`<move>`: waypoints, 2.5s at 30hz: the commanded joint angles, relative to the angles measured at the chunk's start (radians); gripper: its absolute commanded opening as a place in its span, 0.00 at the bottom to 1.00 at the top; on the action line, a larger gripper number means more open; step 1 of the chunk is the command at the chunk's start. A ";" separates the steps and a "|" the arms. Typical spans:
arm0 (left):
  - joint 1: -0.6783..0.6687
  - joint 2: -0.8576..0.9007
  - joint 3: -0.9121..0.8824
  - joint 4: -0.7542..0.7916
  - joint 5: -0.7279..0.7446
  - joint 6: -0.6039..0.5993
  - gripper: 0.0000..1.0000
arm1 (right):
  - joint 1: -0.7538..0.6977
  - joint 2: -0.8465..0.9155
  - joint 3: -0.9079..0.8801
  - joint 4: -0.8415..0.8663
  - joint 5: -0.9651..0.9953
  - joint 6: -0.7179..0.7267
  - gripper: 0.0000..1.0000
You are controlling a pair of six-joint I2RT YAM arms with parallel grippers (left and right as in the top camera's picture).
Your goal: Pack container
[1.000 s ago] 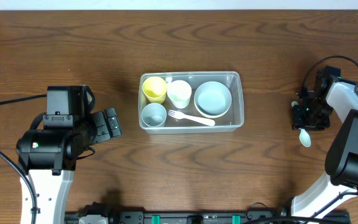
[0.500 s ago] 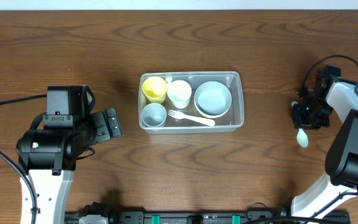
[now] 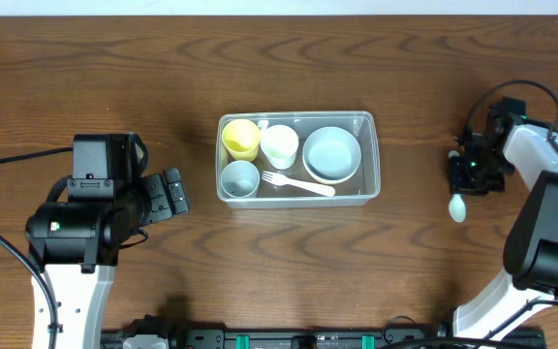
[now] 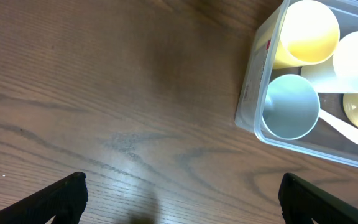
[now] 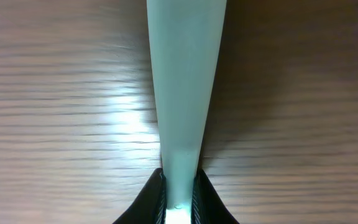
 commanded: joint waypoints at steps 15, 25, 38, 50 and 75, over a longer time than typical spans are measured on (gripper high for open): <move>0.005 -0.001 -0.003 -0.003 -0.011 -0.002 0.98 | 0.589 -0.482 0.222 0.026 -0.135 -0.468 0.01; 0.005 -0.001 -0.003 -0.003 -0.011 -0.002 0.98 | 0.810 -0.319 0.206 -0.014 -0.135 -0.518 0.01; 0.005 -0.001 -0.003 -0.006 -0.011 -0.002 0.98 | 0.830 -0.193 0.206 -0.057 -0.135 -0.520 0.08; 0.005 -0.001 -0.003 -0.006 -0.011 -0.002 0.98 | 0.828 -0.198 0.206 -0.056 -0.134 -0.452 0.44; -0.080 0.297 0.064 0.261 -0.012 0.157 0.98 | 0.271 -0.502 0.210 0.071 0.093 0.277 0.99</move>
